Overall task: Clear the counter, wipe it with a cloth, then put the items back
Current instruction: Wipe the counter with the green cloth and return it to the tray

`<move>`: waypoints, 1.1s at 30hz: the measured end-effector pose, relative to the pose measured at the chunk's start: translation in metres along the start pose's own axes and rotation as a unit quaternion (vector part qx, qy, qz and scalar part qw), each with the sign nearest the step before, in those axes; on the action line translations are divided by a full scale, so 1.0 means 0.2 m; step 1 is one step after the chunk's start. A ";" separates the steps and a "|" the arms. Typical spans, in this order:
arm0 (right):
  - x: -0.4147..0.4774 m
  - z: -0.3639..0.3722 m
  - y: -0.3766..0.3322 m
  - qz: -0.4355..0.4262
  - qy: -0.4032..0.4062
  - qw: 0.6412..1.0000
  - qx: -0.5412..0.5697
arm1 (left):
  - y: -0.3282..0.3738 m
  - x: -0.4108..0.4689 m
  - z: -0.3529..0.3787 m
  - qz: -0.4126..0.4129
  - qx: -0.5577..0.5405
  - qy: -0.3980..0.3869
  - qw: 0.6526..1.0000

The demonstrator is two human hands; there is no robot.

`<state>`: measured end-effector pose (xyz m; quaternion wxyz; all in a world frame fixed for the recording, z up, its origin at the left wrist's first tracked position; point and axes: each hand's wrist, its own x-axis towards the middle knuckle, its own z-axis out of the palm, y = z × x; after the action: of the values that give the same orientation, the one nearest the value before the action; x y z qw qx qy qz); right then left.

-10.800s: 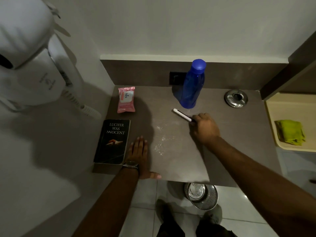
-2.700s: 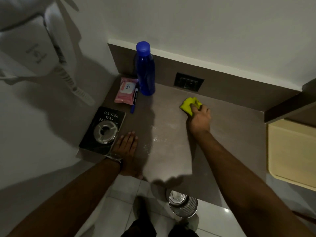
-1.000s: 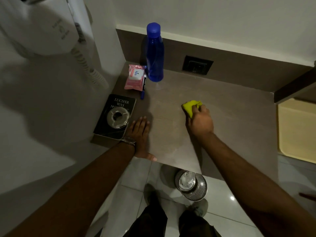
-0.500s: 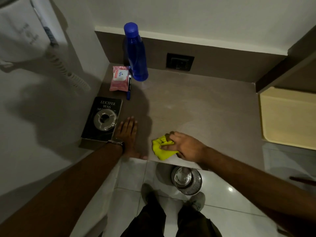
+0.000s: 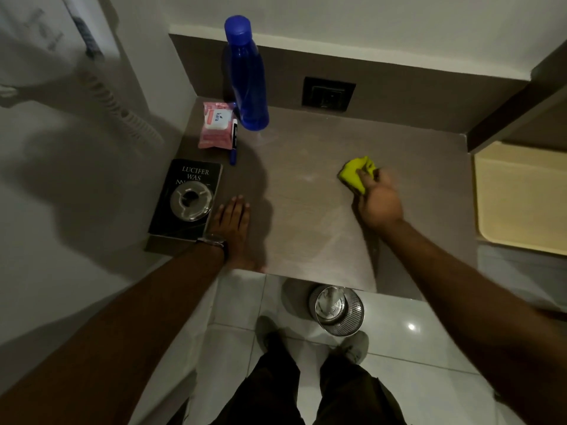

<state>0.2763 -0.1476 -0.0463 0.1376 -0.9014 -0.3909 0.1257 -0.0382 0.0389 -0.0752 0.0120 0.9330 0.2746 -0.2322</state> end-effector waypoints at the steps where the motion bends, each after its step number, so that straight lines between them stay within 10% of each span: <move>1: -0.08 0.04 -0.05 -0.009 -0.002 1.000 0.010 | 0.00 0.00 -0.01 0.003 -0.010 -0.001 1.000; 10: -0.78 0.28 -0.41 -0.212 -0.103 0.970 0.054 | 0.00 -0.02 -0.03 -0.001 0.008 -0.013 1.000; 15: -0.71 0.14 -0.32 -0.166 -0.154 0.967 0.113 | 0.01 -0.02 -0.04 0.004 -0.027 0.000 1.000; 24: -0.12 -0.06 0.21 0.121 0.057 0.991 -0.005 | -0.02 -0.01 0.02 0.015 -0.024 0.008 1.000; 33: -0.11 0.13 -0.29 -0.016 -0.033 0.997 0.075 | -0.01 -0.01 -0.02 0.009 -0.006 -0.009 1.000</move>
<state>0.2144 -0.1221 -0.0470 0.1942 -0.8776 -0.3989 0.1818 -0.0380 0.0405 -0.0702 0.0222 0.9333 0.2671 -0.2389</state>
